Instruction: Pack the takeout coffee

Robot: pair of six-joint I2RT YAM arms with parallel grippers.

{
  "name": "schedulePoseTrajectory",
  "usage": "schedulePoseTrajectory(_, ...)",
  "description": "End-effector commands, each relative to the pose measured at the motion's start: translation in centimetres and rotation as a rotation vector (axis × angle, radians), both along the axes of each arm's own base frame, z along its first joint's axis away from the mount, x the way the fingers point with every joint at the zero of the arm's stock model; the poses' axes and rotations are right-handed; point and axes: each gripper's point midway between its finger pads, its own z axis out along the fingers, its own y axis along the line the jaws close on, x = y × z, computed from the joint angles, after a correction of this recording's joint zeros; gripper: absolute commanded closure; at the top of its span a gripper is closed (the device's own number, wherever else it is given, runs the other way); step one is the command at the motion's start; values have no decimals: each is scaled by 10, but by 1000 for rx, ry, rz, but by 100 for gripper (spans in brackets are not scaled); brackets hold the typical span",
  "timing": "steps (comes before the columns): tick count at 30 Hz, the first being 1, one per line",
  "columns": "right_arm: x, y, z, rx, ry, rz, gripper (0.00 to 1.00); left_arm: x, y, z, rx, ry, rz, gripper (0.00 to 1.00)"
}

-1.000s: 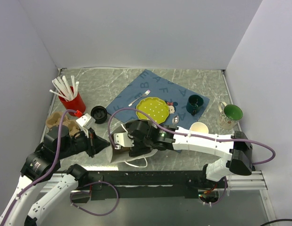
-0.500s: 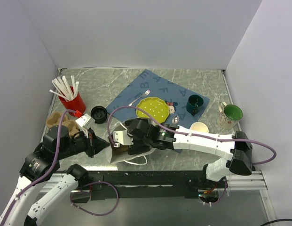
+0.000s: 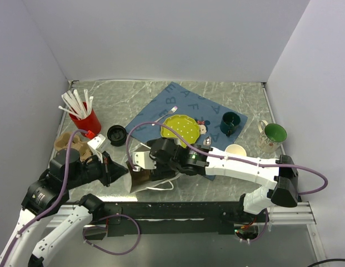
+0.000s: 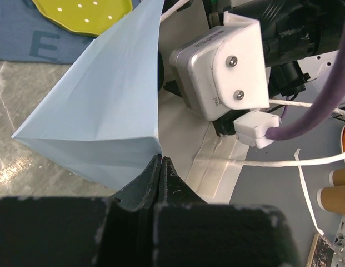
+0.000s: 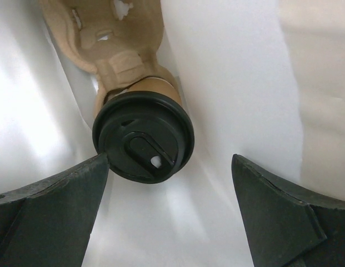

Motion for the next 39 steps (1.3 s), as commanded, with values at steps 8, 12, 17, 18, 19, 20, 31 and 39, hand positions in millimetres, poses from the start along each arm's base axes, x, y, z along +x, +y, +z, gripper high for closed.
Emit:
schedulePoseTrajectory(8,2,6,53,163,-19,-25,4,-3,4,15,-38,-2,40,99)
schedulePoseTrajectory(12,-2,5,55,172,-7,-13,8,-3,6,14,-37,9,57,99)
schedulePoseTrajectory(17,-8,7,62,196,22,6,11,-1,7,15,-38,17,76,99)
schedulePoseTrajectory(18,-10,8,63,203,27,10,12,0,7,15,-40,22,81,99)
schedulePoseTrajectory(19,-9,9,67,215,28,8,12,0,8,16,-40,19,84,99)
schedulePoseTrajectory(20,-10,10,68,220,27,10,12,0,8,16,-38,21,85,99)
schedulePoseTrajectory(31,-17,18,86,293,59,29,19,4,12,20,-56,45,145,99)
schedulePoseTrajectory(39,-18,20,102,370,74,18,20,7,15,10,-47,82,190,99)
